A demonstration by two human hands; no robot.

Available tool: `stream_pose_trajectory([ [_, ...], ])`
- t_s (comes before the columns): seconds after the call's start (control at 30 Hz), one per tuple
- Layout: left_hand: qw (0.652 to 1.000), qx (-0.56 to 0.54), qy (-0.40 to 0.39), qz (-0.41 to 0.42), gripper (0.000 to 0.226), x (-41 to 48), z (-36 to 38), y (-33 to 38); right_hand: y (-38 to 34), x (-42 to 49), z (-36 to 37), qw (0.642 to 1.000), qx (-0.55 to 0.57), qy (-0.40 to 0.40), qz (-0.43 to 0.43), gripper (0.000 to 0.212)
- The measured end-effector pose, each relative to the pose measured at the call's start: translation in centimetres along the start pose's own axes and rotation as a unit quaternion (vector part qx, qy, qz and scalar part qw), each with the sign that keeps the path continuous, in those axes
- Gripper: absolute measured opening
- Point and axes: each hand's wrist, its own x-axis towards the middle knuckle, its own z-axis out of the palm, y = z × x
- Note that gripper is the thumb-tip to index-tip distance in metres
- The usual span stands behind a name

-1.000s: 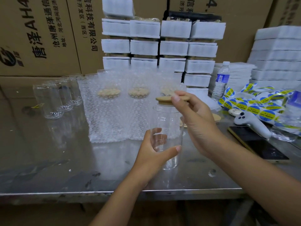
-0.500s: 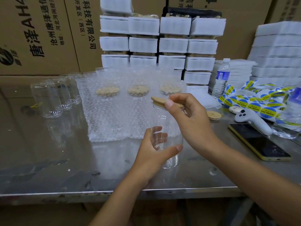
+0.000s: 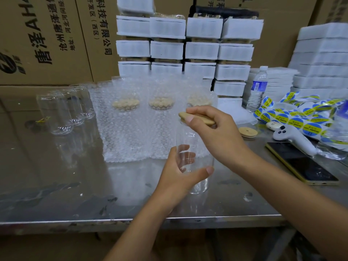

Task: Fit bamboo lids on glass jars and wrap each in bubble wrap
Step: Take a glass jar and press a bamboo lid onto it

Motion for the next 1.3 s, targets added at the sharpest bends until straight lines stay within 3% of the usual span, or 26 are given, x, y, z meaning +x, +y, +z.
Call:
stream_pose_trajectory([
  [0.77,1.000,-0.005,-0.006,-0.006,0.080,-0.2,-0.3,0.2,-0.8,-0.5,1.0,0.999,-0.029,0.041,0.011,0.017],
  [1.07,1.000,0.007,-0.017,-0.001,0.079,-0.5,-0.2,0.6,0.0,-1.0,0.5,0.999,-0.026,0.025,-0.033,0.018],
  [1.3,1.000,-0.007,0.001,0.003,0.078,-0.6,-0.4,0.1,3.3,-1.8,-0.9,0.995,0.079,-0.042,-0.047,0.070],
])
